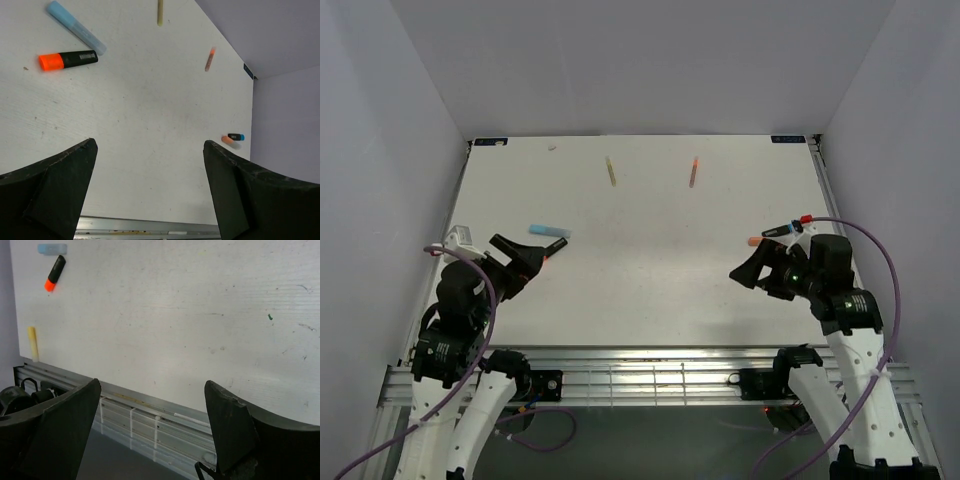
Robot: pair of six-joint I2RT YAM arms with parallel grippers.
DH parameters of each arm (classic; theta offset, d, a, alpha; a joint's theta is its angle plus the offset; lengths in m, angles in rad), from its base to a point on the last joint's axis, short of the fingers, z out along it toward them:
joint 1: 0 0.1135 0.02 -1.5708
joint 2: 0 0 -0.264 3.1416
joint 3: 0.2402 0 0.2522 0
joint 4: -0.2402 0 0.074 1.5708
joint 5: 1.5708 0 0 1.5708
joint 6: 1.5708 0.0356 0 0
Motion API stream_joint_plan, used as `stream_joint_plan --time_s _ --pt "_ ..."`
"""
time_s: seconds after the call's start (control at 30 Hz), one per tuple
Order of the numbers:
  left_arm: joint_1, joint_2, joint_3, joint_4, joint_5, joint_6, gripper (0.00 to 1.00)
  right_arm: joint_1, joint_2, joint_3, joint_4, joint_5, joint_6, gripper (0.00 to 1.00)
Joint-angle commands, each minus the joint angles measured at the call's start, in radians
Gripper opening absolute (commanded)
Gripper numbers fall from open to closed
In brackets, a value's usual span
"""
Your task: Open the pen caps
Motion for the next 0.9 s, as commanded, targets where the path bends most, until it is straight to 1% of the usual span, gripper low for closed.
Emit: stream_joint_plan --time_s 0.0,0.07,0.1,0.13,0.17,0.27,0.3,0.33,0.37,0.4,0.43,0.47,0.5,0.53,0.57,0.6,0.63,0.67,0.7,0.73,0.77,0.87 --pt "0.006 0.006 -0.026 0.013 -0.016 0.024 0.98 -0.001 0.118 0.059 0.084 0.090 -0.028 0.90" --pt "0.006 0.060 -0.032 0.021 0.009 0.033 0.98 0.005 0.195 0.088 0.149 0.076 -0.021 0.90" --pt "0.005 0.082 -0.034 0.024 0.013 0.037 0.98 0.039 0.268 0.098 0.225 0.102 0.014 0.90" --pt "0.006 0.108 -0.033 0.025 0.019 0.042 0.98 0.068 0.310 0.113 0.256 0.140 0.030 0.90" --pt "0.005 0.151 -0.034 0.027 0.031 0.047 0.98 0.143 0.411 0.186 0.262 0.268 0.042 0.90" --pt "0.005 0.199 -0.046 0.050 0.051 0.073 0.98 0.247 0.586 0.326 0.255 0.393 0.050 0.90" --pt "0.006 0.216 -0.052 0.071 0.068 0.077 0.98 0.287 0.705 0.420 0.258 0.454 0.047 0.90" --pt "0.006 0.220 -0.059 0.085 0.078 0.087 0.98 0.300 0.767 0.478 0.243 0.485 0.029 0.90" --pt "0.005 0.222 -0.074 0.099 0.094 0.088 0.98 0.309 0.874 0.530 0.233 0.516 0.023 0.91" --pt "0.006 0.225 -0.082 0.125 0.137 0.088 0.98 0.315 0.922 0.580 0.236 0.559 0.015 0.91" --pt "0.005 0.220 -0.086 0.136 0.153 0.085 0.98 0.315 0.971 0.678 0.235 0.577 0.001 0.92" --pt "0.006 0.217 -0.094 0.146 0.173 0.084 0.98 0.314 1.061 0.731 0.232 0.611 -0.005 0.93" --pt "0.006 0.214 -0.097 0.163 0.188 0.080 0.98 0.314 1.106 0.784 0.227 0.619 -0.013 0.93" --pt "0.005 0.207 -0.097 0.169 0.209 0.076 0.98 0.311 1.157 0.902 0.221 0.622 -0.022 0.95" --pt "0.006 0.204 -0.098 0.174 0.220 0.067 0.98 0.312 1.201 0.961 0.207 0.631 -0.042 0.95" --pt "0.006 0.197 -0.106 0.188 0.231 0.061 0.98 0.312 1.293 1.016 0.201 0.648 -0.053 0.97" --pt "0.006 0.194 -0.108 0.194 0.252 0.054 0.98 0.309 1.339 1.074 0.189 0.662 -0.056 0.98" --pt "0.005 0.187 -0.111 0.200 0.262 0.051 0.98 0.303 1.425 1.184 0.165 0.674 -0.066 1.00" --pt "0.006 0.184 -0.117 0.206 0.271 0.047 0.98 0.301 1.461 1.229 0.163 0.676 -0.074 1.00" --pt "0.006 0.181 -0.118 0.209 0.282 0.045 0.98 0.300 1.494 1.266 0.170 0.677 -0.085 0.94" --pt "0.006 0.174 -0.120 0.212 0.285 0.042 0.98 0.295 1.554 1.323 0.175 0.679 -0.091 0.90" --pt "0.006 0.159 -0.131 0.219 0.282 0.042 0.98 0.291 1.646 1.395 0.196 0.705 -0.112 0.86"
